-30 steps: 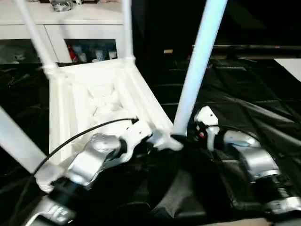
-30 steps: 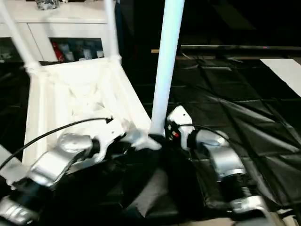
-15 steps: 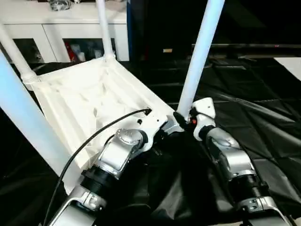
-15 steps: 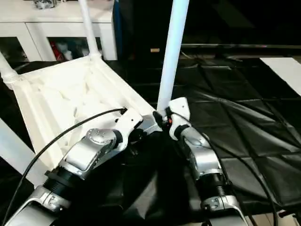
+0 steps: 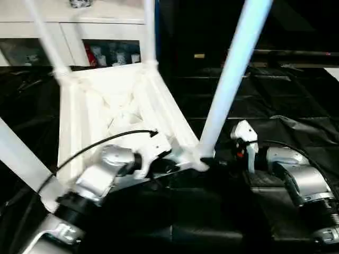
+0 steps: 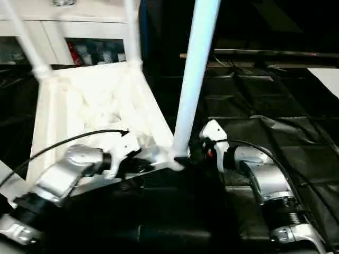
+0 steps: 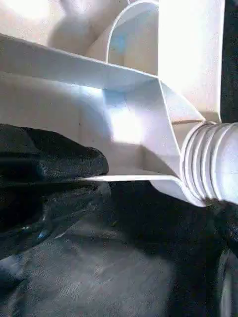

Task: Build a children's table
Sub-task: Rotate leg to tighten

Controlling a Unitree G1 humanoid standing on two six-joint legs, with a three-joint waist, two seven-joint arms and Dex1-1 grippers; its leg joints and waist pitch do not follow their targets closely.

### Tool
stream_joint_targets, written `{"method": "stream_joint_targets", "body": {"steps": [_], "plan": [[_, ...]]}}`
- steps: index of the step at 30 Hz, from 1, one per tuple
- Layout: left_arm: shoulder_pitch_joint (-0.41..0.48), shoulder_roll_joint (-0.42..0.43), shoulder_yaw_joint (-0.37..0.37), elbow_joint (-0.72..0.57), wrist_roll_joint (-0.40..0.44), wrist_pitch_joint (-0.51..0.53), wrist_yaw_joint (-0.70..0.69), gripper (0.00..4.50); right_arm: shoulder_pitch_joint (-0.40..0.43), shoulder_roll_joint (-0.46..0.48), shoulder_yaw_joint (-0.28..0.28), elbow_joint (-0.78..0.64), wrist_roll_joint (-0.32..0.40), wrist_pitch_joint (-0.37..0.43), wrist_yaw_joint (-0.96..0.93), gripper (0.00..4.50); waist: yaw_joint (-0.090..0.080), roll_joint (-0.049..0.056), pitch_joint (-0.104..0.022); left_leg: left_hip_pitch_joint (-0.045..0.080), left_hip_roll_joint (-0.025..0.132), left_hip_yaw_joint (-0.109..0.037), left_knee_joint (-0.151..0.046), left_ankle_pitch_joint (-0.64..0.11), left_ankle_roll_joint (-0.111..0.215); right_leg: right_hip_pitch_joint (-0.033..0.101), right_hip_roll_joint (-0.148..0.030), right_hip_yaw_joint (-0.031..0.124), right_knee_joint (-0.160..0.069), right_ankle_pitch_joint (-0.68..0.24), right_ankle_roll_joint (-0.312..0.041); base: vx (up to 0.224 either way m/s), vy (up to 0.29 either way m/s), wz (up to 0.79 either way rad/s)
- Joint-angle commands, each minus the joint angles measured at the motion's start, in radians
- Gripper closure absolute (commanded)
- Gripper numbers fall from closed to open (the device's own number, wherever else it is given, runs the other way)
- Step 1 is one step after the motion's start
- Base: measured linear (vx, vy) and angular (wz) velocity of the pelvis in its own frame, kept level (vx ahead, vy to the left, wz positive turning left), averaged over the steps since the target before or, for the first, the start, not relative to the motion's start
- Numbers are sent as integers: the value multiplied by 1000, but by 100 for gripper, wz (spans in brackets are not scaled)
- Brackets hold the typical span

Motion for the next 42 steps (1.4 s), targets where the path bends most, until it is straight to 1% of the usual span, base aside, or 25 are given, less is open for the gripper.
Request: {"method": "stream_joint_targets", "body": {"steps": [1, 2, 4, 6, 10, 12, 13, 14, 16, 19, 20, 22, 25, 26, 27, 28, 29, 30, 32, 33, 34, 35, 37, 39, 42], "plan": [[-3, -7, -14, -41, -25, -10, -29, 450, 8, 0, 39, -10, 0, 15, 38, 106, -3, -3, -58, 30, 81, -34, -78, -169, 64, 30, -56, 28, -63, -47, -285, 0, 0, 0], [4, 10, -12, -53, -36, -10, -55, 450, 0, -2, 46, -3, -1, 14, 60, 106, -2, -3, -59, 32, 81, -34, -78, -173, 57, 28, -56, 28, -63, -47, -286, 0, 0, 0], [7, 16, -8, -56, -39, -15, -66, 450, -11, 6, 48, 9, 1, 12, 68, 106, -3, -4, -59, 29, 80, -34, -78, -164, 58, 31, -57, 29, -61, -36, -287, 0, 0, 0], [10, 17, -5, -57, -38, -17, -71, 450, -17, 17, 48, 14, 3, 7, 65, 135, -4, -3, -61, 30, 79, -33, -76, -153, 60, 30, -57, 29, -60, -22, -291, 0, 0, 0], [10, 12, -5, -48, -35, -26, -66, 450, -19, 30, 49, 14, 5, 9, 64, 155, -1, -4, -64, 29, 79, -32, -72, -113, 74, 33, -56, 28, -54, 33, -299, 0, 0, 0], [6, 5, -6, -41, -35, -29, -58, 450, -16, 33, 50, 16, 5, 10, 73, 182, -1, -4, -63, 29, 78, -31, -72, -119, 75, 32, -56, 28, -55, 29, -301, 0, 0, 0], [6, 5, -6, -41, -35, -30, -58, 450, -16, 34, 50, 16, 5, 10, 74, 185, -1, -4, -63, 29, 79, -32, -72, -124, 74, 32, -57, 28, -55, 23, -301, 0, 0, 0], [7, 5, -6, -41, -35, -29, -57, 450, -14, 34, 51, 15, 5, 12, 78, 187, 0, -8, -62, 29, 79, -32, -73, -131, 73, 33, -58, 28, -56, 5, -299, 0, 0, 0], [8, 1, -4, -42, -32, -23, -46, 450, -3, 34, 55, 5, 9, 23, 88, 193, 0, -7, -62, 30, 80, -32, -73, -133, 72, 33, -58, 28, -57, -9, -295, 0, 0, 0], [-4, -31, 16, -16, -3, 4, 42, 450, 22, 41, 52, -18, 12, 40, 68, 204, 3, -6, -62, 33, 81, -30, -73, -127, 71, 30, -56, 29, -57, 1, -291, 0, 0, 0], [-8, -41, 21, -9, 1, 11, 64, 450, 24, 46, 49, -18, 11, 41, 56, 211, 7, -6, -60, 36, 82, -29, -73, -137, 66, 28, -57, 30, -60, -12, -292, 0, 0, 0], [-21, -69, 35, 13, 15, 18, 126, 450, 26, 67, 41, -1, -9, 22, -1, 228, 6, -12, -59, 31, 80, -31, -76, -159, 57, 31, -58, 29, -64, -58, -282, 0, 0, 0], [-62, -167, 76, 74, 31, 42, 286, 450, 12, 163, -5, 95, -74, -19, -252, 233, -4, -11, -51, 33, 77, -30, -83, -223, 12, 20, -57, 31, -78, -179, -256, 0, 0, 0], [-75, -203, 84, 90, 29, 53, 324, 450, 10, 194, -18, 118, -78, -16, -309, 238, -9, -13, -51, 33, 76, -39, -88, -274, -21, 23, -62, 28, -83, -281, -229, -52, 8, -6], [-91, -243, 91, 112, 31, 62, 369, 450, 5, 234, -31, 138, -77, -8, -375, 241, -16, -14, -52, 34, 76, -40, -89, -293, -37, 20, -61, 30, -87, -314, -207, 0, 0, 0], [-105, -277, 91, 132, 35, 61, 402, 450, 1, 268, -34, 146, -81, -5, -421, 243, -23, -12, -51, 34, 74, -41, -91, -314, -42, 16, -58, 30, -92, -329, -192, -60, 21, -8], [-112, -296, 91, 144, 38, 59, 419, 450, -2, 287, -35, 149, -84, -3, -444, 244, -25, -13, -52, 32, 73, -45, -92, -326, -42, 18, -58, 29, -94, -341, -179, 0, 0, 0], [-122, -319, 76, 156, 47, 47, 426, 450, -10, 316, -27, 150, -96, -11, -476, 245, -26, -13, -52, 32, 72, -43, -91, -327, -38, 16, -58, 30, -97, -343, -174, 0, 0, 0], [-124, -324, 51, 152, 52, 35, 402, 450, -17, 329, -20, 141, -99, -22, -480, 245, -24, -13, -53, 31, 72, -43, -90, -324, -28, 13, -58, 32, -100, -345, -162, 0, 0, 0], [-121, -320, 44, 144, 53, 33, 388, 450, -21, 327, -18, 138, -100, -39, -472, 245, -23, -9, -54, 29, 72, -43, -91, -319, -21, 13, -58, 32, -99, -335, -161, 0, 0, 0], [-120, -319, 43, 143, 55, 31, 382, 450, -24, 327, -19, 140, -104, -54, -469, 190, -23, -10, -54, 29, 73, -42, -91, -317, -19, 13, -58, 32, -100, -327, -162, 0, 0, 0], [-117, -313, 45, 138, 57, 32, 370, 450, -28, 323, -33, 142, -95, -62, -453, 176, -22, -9, -54, 28, 73, -41, -91, -310, -12, 13, -57, 33, -98, -298, -171, 0, 0, 0], [-107, -289, 47, 120, 54, 40, 336, 450, -35, 296, -58, 141, -78, -61, -413, 176, -22, -9, -55, 27, 74, -41, -91, -306, -6, 14, -56, 32, -96, -279, -181, 0, 0, 0], [-104, -272, 49, 115, 51, 42, 326, 450, -34, 267, -55, 133, -76, -67, -378, 140, -20, -8, -56, 27, 75, -40, -91, -295, 5, 17, -57, 32, -93, -254, -188, 0, 0, 0], [-90, -220, 45, 90, 40, 29, 261, 450, -25, 192, -48, 105, -66, -68, -282, 128, -15, -11, -58, 24, 76, -38, -86, -252, 30, 20, -57, 32, -87, -192, -210, 0, 0, 0]]}}
